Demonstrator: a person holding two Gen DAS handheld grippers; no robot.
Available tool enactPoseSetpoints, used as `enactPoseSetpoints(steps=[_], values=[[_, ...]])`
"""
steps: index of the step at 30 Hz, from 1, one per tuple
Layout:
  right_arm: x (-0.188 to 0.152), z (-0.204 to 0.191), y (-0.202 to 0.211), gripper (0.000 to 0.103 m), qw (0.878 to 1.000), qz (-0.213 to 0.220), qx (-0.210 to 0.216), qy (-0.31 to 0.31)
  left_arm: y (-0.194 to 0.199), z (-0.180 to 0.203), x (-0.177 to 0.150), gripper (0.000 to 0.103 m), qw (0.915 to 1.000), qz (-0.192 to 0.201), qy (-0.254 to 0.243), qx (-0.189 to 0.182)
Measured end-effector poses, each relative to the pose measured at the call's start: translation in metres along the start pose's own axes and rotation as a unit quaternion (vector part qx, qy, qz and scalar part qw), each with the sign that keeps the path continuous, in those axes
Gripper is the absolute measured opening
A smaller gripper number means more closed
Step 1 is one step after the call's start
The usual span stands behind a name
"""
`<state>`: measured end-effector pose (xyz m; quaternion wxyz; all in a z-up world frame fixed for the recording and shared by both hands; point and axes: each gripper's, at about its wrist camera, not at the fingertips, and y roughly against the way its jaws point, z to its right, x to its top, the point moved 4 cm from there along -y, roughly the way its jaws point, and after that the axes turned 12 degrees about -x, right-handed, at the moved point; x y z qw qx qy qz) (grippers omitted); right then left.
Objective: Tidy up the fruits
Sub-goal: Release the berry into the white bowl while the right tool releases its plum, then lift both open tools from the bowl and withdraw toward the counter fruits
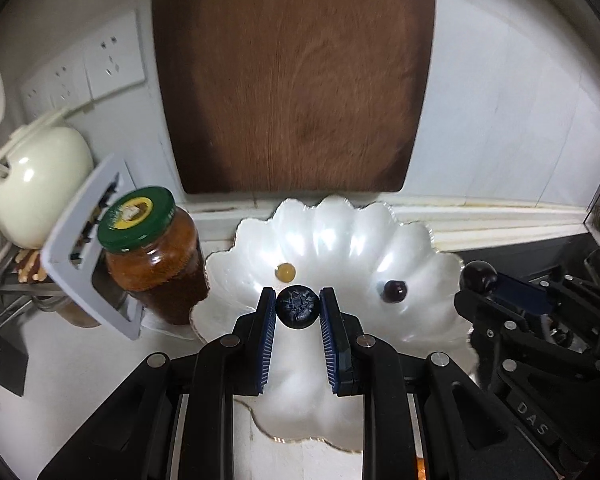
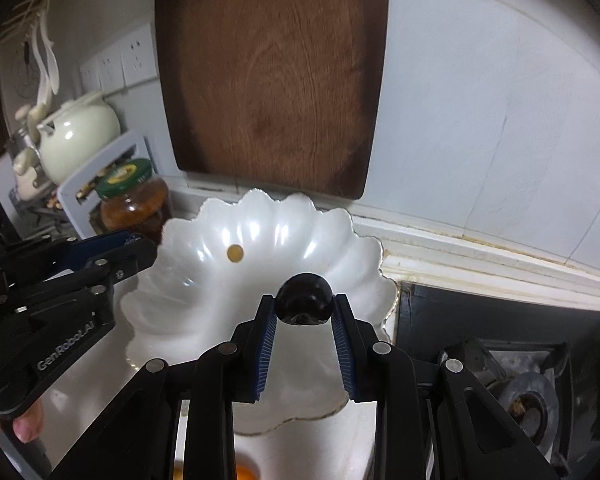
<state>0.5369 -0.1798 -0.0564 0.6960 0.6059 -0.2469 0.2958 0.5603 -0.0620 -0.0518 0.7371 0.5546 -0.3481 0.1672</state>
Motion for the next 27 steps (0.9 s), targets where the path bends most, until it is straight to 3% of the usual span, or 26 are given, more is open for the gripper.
enactPoseSetpoints(steps=[9, 17, 21, 23, 27], values=[[0.003, -0.012, -0.041, 0.030, 0.998, -0.053, 0.014, 0.026, -0.048, -0.015, 0.001, 0.023, 0.9979, -0.061, 0.022, -0.011], [0.000, -0.013, -0.070, 0.030, 0.997, -0.074, 0.012, 0.033, -0.070, -0.023, -0.003, 0.024, 0.9962, -0.084, 0.024, 0.000], [-0.002, -0.013, -0.079, 0.035, 0.996, -0.083, 0.012, 0.033, -0.071, -0.025, -0.003, 0.040, 0.9964, -0.083, 0.021, 0.004], [-0.002, -0.011, -0.079, 0.043, 0.996, -0.079, 0.005, 0.034, -0.068, -0.025, -0.002, 0.042, 0.9967, -0.079, 0.015, 0.009], [-0.002, -0.007, -0.074, 0.043, 0.997, -0.074, -0.002, 0.033, -0.057, -0.024, -0.001, 0.049, 0.9973, -0.071, 0.001, 0.021]])
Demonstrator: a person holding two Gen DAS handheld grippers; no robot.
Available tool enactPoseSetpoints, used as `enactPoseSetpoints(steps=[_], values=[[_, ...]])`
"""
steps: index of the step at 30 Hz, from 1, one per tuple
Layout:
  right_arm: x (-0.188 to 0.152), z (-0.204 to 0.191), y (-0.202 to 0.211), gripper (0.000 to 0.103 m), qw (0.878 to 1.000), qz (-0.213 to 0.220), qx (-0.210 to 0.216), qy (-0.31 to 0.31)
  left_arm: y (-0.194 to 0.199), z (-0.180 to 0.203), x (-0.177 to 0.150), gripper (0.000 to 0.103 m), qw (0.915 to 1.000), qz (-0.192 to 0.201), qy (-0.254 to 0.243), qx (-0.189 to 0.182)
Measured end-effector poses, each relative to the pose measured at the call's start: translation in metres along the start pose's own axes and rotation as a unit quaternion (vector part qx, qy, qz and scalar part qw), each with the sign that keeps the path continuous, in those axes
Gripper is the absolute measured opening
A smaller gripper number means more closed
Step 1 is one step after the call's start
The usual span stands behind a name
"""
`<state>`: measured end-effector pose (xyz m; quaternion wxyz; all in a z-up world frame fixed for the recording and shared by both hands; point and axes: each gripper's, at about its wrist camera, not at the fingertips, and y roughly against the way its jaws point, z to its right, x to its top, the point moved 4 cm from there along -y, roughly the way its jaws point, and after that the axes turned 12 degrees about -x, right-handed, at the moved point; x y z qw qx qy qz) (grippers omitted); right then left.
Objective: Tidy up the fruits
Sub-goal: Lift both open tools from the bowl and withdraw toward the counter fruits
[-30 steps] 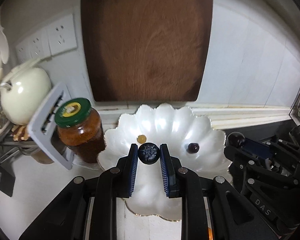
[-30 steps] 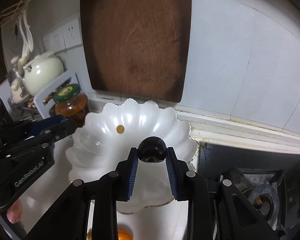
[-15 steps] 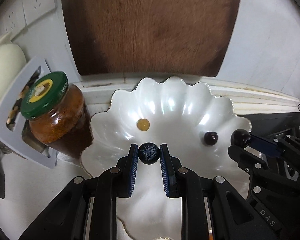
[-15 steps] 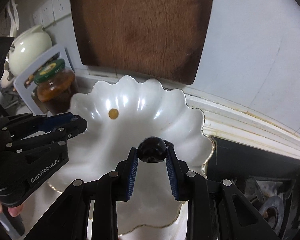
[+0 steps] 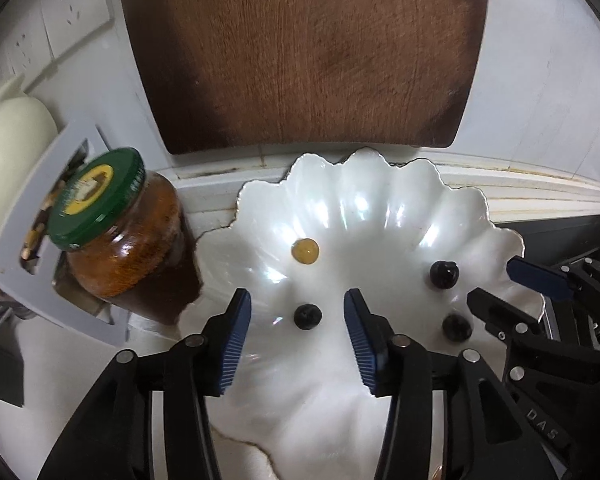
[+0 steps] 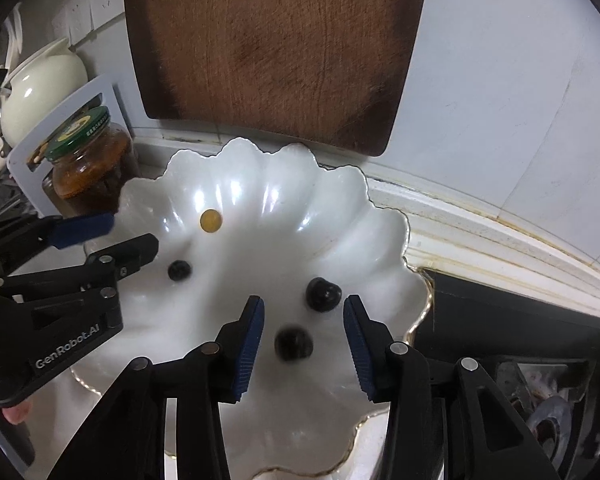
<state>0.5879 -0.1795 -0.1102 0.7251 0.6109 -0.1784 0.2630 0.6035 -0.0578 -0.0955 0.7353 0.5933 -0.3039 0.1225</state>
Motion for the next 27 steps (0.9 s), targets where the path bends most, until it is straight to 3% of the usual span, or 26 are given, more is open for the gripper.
enactPoseSetpoints(steps=[3, 13, 27], values=[[-0.002, 0.003, 0.009, 0.043, 1.000, 0.009, -0.003, -0.002, 0.012, 0.000, -0.002, 0.056, 0.9999, 0.014, -0.007, 0.007], [-0.015, 0.015, 0.057, 0.043, 0.998, 0.055, -0.011, -0.020, 0.073, 0.001, -0.017, 0.061, 0.9971, 0.069, -0.017, 0.025], [-0.041, 0.023, 0.140, 0.043, 0.992, 0.125, -0.003, -0.035, 0.157, 0.029, -0.045, 0.064, 0.9902, 0.137, -0.024, 0.014]])
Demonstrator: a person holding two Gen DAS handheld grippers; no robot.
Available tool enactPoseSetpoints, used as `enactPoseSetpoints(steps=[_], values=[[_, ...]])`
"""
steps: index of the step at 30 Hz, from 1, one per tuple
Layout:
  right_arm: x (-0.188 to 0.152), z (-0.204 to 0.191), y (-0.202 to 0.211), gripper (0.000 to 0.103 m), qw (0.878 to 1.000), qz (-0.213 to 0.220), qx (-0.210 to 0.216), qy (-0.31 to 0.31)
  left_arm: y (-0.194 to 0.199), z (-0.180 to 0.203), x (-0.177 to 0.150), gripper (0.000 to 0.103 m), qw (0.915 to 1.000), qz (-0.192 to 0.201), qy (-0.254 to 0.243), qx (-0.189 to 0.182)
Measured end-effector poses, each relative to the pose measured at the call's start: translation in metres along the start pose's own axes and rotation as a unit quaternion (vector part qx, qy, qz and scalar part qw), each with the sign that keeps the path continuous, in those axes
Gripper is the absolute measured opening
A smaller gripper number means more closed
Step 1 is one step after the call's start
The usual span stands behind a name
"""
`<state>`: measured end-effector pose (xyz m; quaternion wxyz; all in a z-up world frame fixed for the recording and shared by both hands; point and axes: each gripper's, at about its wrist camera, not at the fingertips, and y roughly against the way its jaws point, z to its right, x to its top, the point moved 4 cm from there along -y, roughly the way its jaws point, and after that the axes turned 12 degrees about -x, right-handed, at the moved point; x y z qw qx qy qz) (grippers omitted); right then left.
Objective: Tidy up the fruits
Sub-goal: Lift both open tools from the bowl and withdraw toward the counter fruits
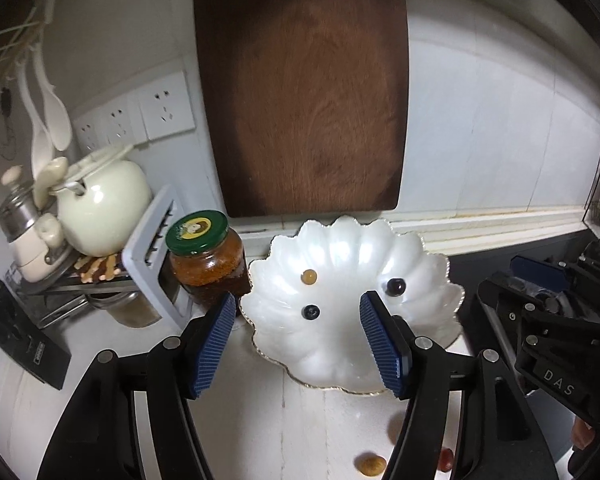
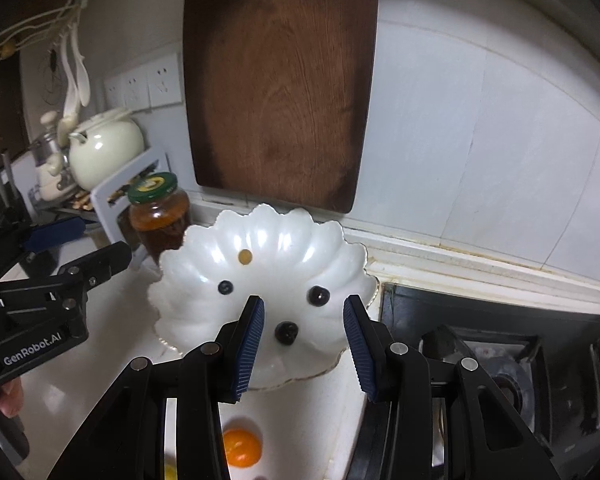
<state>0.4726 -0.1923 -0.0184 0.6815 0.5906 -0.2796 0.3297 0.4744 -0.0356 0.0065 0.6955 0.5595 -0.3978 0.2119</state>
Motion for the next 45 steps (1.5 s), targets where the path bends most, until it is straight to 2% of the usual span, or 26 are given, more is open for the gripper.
enactPoseSetpoints(steps=[7, 15, 30, 39, 45], values=[[-0.011, 0.004, 0.037, 0.043, 1.000, 0.030, 0.001, -0.007, 0.037, 0.010, -0.012, 0.065, 0.9997, 0.023, -0.003, 0.003], [-0.027, 0.013, 0.067, 0.043, 0.999, 0.044, 0.012, -0.027, 0.075, 0.024, -0.028, 0.065, 0.9990, 0.044, -0.005, 0.001], [-0.059, 0.016, 0.118, 0.043, 0.996, 0.084, 0.005, -0.020, 0.114, 0.043, -0.068, 0.067, 0.9990, 0.044, -0.007, -0.001], [-0.078, 0.019, 0.139, 0.043, 0.996, 0.087, 0.011, -0.021, 0.130, 0.054, -0.086, 0.067, 0.9990, 0.040, -0.010, -0.016], [-0.091, 0.018, 0.148, 0.043, 0.995, 0.095, 0.001, -0.013, 0.137, 0.063, -0.098, 0.068, 0.9989, 0.042, -0.019, -0.013]])
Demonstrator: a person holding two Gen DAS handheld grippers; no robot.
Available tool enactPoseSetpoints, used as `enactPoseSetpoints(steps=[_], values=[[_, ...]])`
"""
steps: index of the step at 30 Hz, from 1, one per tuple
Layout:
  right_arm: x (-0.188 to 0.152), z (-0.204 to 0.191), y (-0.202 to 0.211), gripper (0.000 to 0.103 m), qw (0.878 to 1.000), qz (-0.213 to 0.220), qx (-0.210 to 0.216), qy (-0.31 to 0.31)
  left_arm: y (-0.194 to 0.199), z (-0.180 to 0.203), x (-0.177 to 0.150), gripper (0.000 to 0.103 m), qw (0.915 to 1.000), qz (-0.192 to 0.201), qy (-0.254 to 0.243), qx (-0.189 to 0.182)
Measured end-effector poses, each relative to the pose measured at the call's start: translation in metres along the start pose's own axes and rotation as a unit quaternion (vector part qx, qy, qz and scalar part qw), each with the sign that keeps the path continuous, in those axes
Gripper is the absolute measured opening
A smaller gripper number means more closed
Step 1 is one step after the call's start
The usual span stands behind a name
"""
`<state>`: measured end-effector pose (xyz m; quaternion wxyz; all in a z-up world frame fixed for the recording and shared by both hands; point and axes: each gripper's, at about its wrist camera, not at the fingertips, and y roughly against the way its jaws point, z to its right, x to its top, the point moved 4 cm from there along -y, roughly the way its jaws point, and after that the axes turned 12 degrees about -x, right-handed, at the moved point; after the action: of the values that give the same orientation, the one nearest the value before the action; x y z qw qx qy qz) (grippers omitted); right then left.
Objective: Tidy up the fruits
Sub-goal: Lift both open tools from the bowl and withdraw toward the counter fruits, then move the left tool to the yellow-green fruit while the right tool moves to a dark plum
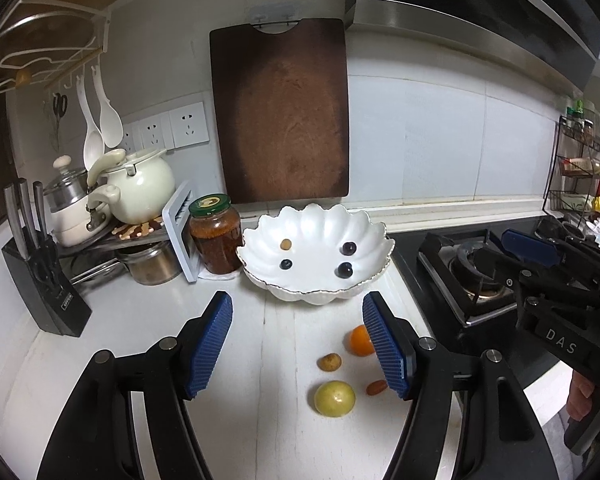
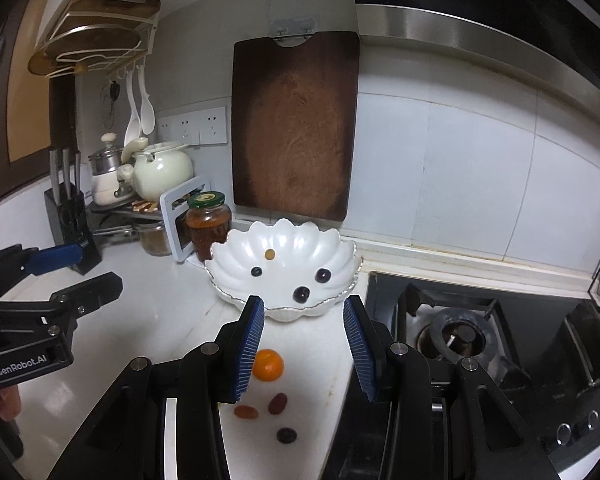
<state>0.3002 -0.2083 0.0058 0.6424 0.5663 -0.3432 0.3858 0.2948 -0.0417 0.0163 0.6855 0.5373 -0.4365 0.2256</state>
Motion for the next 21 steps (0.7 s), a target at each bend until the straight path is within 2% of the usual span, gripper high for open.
enactPoseSetpoints(steps=[8, 13, 21], values=[[-0.019, 0.000, 0.004, 0.043, 1.000, -0.012, 0.005, 0.002, 0.000, 0.006, -0.017, 0.069, 1.0000, -0.007, -0.003, -0.005], [-0.036, -0.002, 0.004, 0.043, 1.000, -0.028, 0.007, 0.004, 0.000, 0.009, -0.028, 0.072, 0.9999, -0.008, -0.014, 0.006], [-0.062, -0.005, -0.004, 0.043, 0.998, -0.062, 0.009, 0.005, -0.013, 0.013, -0.051, 0.072, 0.9992, -0.034, -0.020, -0.007]])
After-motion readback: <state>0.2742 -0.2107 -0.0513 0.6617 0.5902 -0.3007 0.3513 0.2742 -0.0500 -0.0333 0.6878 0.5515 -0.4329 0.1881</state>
